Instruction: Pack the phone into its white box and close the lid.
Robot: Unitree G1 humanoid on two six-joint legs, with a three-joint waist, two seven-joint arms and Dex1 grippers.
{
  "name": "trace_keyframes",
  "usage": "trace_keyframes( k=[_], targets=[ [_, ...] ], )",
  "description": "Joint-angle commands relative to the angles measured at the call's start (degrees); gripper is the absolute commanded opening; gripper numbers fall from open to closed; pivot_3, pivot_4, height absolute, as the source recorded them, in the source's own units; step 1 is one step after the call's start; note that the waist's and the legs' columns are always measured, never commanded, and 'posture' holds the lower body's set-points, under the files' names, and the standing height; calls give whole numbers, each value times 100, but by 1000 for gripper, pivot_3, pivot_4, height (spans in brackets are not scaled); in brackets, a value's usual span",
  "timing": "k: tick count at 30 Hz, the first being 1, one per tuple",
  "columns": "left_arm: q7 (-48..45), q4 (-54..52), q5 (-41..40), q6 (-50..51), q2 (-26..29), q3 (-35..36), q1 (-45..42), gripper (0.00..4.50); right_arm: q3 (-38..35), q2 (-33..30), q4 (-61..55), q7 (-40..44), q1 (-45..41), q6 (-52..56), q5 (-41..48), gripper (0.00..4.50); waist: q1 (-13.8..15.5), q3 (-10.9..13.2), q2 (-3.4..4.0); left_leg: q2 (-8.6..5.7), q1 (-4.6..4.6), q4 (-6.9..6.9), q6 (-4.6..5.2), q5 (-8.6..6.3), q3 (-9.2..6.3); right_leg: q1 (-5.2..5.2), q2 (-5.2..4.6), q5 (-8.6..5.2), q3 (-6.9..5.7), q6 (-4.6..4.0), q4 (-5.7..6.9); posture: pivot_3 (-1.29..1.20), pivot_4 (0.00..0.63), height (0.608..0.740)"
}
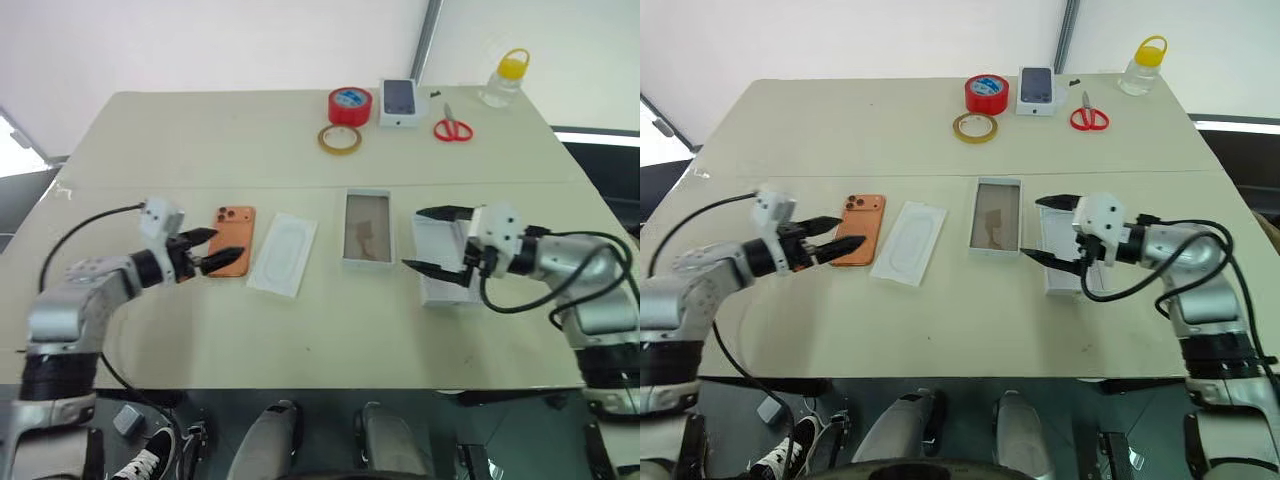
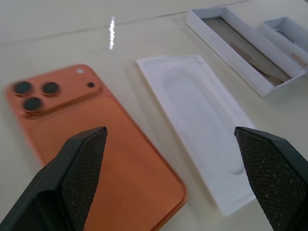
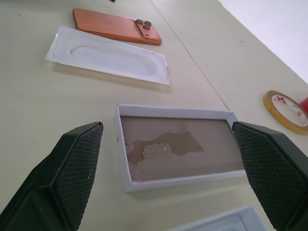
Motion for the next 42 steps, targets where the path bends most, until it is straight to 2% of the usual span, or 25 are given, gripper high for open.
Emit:
trace_keyframes(
  k=[1, 7, 9, 14, 18, 26, 28, 30, 36, 42],
  targets=[
    [478, 468, 31, 590, -283, -67, -626, 4456, -24, 4, 11, -8, -127, -165, -63, 4500, -2, 3, -6, -1, -1, 1, 0, 0, -2, 0, 1, 0, -2, 0, 0, 0, 150, 740],
    [737, 744, -347, 1751, -616, 75, -1059, 4456, -76, -6, -126, -67, 23, -254, -121, 4500, -50, 4, -7, 2, -5, -2, -36, 21, -2, -11, 6, 0, 2, 1, 5, 0, 150, 740],
    [687, 702, -253, 1789, -605, -161, -1055, 4456, -50, 64, -305, -113, 42, -148, -49, 4500, -53, 3, -6, 2, -3, 0, -35, 21, -1, -11, 6, 0, 3, 1, 12, 0, 150, 740],
    [927, 1023, -199, 2193, -783, -165, -1256, 4456, -19, 154, -474, -225, 22, -37, -33, 4500, -35, 2, -5, 1, -1, 2, -39, 23, -1, -8, 5, 0, 4, 1, 14, 0, 150, 740],
    [729, 1208, -293, 2693, -774, -371, -1413, 4456, -15, 178, -416, -261, 23, -69, -68, 4500, -47, 2, -5, 0, 0, 1, -39, 23, -1, -9, 5, 0, 4, 1, 14, 0, 150, 740],
    [971, 1500, -363, 3017, -1294, -14, -1611, 4456, 18, 224, -452, -364, 83, -106, -140, 4500, 4, -1, -5, -2, 1, 3, -41, 25, -2, -2, 2, 0, 2, 1, 8, 0, 150, 740],
    [999, 1508, -349, 3011, -1342, 30, -1576, 3932, 5, 220, -484, -377, 93, -92, -139, 4500, 5, -2, -6, -4, 1, 4, -42, 25, -1, 0, 0, 0, 1, 1, 6, 0, 150, 740],
    [1040, 1500, -353, 3039, -1368, 69, -1537, 3180, -21, 207, -502, -399, 94, -71, -127, 4500, -2, -2, -6, -4, 1, 4, -42, 25, -2, 0, 0, 0, 1, 2, 5, 0, 150, 740],
    [1112, 1436, -362, 3137, -1340, 136, -1488, 92, -27, 186, -547, -444, 136, -82, -151, 4500, -17, -1, -6, -2, 0, 3, -42, 25, -2, -3, 1, 0, 2, 1, 7, 0, 150, 740],
    [1067, 1359, -560, 3433, -1328, 307, -1477, 33, -9, 257, -619, -510, 151, 17, -88, 4500, -35, -1, -7, -1, 0, 1, -43, 26, -2, -6, 4, 0, 3, 1, 9, 0, 150, 740]
  ],
)
